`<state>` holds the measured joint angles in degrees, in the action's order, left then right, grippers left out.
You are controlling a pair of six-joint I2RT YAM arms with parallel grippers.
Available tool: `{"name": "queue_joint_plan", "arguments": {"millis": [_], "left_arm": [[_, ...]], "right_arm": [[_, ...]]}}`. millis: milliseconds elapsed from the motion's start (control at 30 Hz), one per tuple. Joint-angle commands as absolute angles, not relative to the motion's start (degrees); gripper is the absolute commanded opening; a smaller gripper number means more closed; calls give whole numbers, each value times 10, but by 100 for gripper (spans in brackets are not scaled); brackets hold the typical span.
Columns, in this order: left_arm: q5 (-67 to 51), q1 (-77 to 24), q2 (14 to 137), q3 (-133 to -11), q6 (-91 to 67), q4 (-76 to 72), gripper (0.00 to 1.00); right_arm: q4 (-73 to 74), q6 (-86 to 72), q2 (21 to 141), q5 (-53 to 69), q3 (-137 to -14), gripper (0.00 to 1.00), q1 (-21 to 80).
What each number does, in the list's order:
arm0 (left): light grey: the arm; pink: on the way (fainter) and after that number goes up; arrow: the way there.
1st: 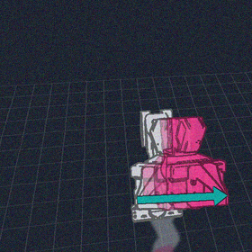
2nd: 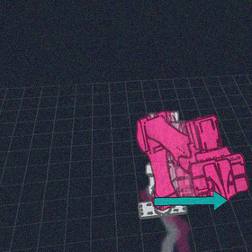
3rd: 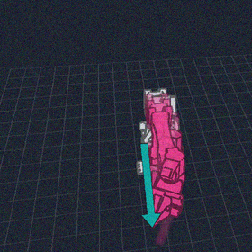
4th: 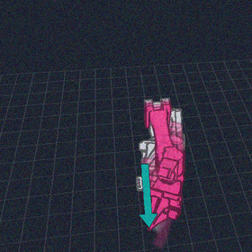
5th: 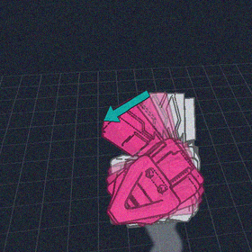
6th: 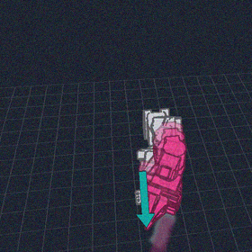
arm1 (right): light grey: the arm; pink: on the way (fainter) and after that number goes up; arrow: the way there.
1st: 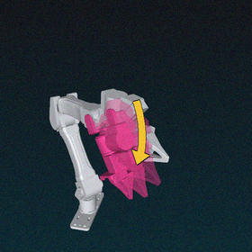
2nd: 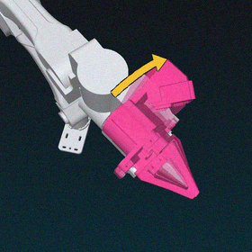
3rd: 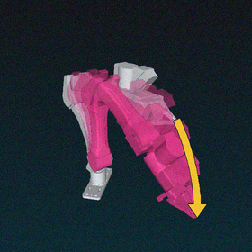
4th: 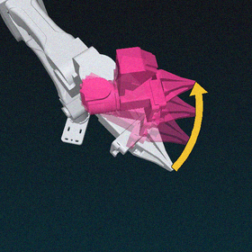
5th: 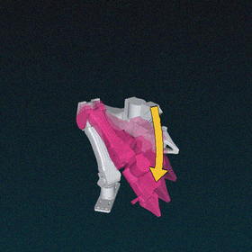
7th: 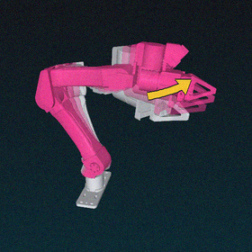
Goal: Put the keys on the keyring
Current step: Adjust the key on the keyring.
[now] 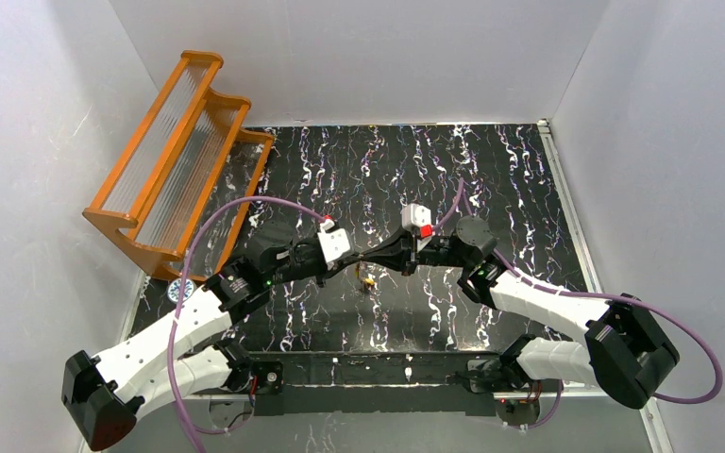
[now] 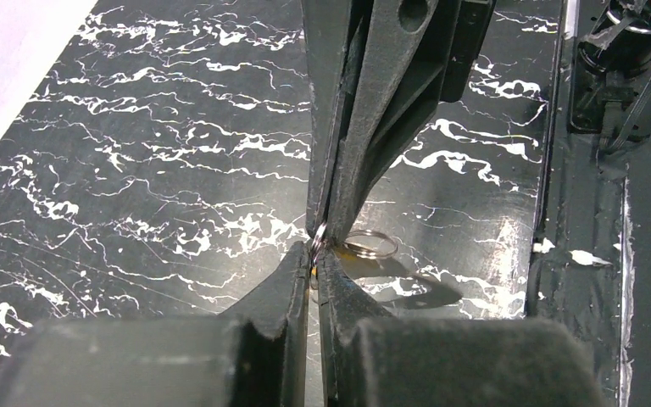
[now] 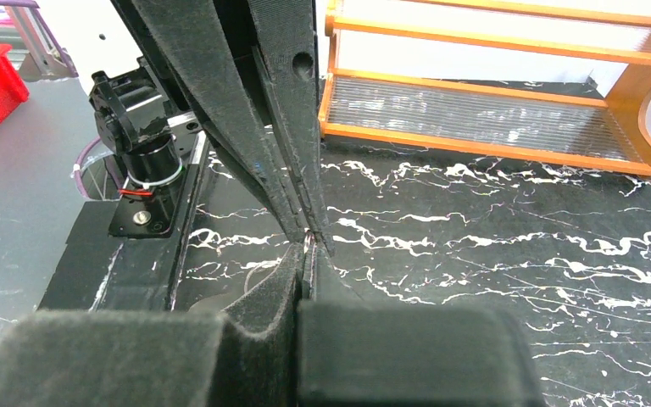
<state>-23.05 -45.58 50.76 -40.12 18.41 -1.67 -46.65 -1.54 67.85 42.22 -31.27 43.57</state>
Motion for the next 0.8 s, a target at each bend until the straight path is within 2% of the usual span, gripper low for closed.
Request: {"name": "queue_joint_plan", "arguments": {"millis": [0, 67, 100, 233, 333, 433, 567, 667, 700, 767], "left_arm": [[-250, -458, 507, -424, 187, -19, 0], [-243, -458, 510, -433, 194, 9, 0], [-233, -458, 512, -441, 201, 28, 0], [-208, -458, 541, -507, 241, 141, 0], [-201, -458, 584, -579, 288, 238, 0], [-185, -459, 649, -653, 331, 358, 0], [-135, -460, 705, -734, 368, 463, 0], [-100, -461, 729, -780, 380, 509, 0], [-93, -461, 735, -792, 381, 517, 0], [-93, -462, 740, -805, 380, 522, 0]], "right_arm": [[-495, -13, 668, 415, -324, 1, 437], [-488, -13, 664, 404, -324, 1, 437], [-484, -13, 661, 397, -324, 4, 437], [-471, -1, 643, 368, -319, 42, 437], [-467, -1, 636, 354, -313, 53, 437], [-469, -1, 641, 355, -314, 54, 437], [-477, -1, 656, 370, -319, 48, 437], [-489, -10, 667, 378, -319, 38, 437], [-494, -12, 671, 381, -318, 30, 437], [-511, -21, 682, 384, -318, 22, 437]]}}
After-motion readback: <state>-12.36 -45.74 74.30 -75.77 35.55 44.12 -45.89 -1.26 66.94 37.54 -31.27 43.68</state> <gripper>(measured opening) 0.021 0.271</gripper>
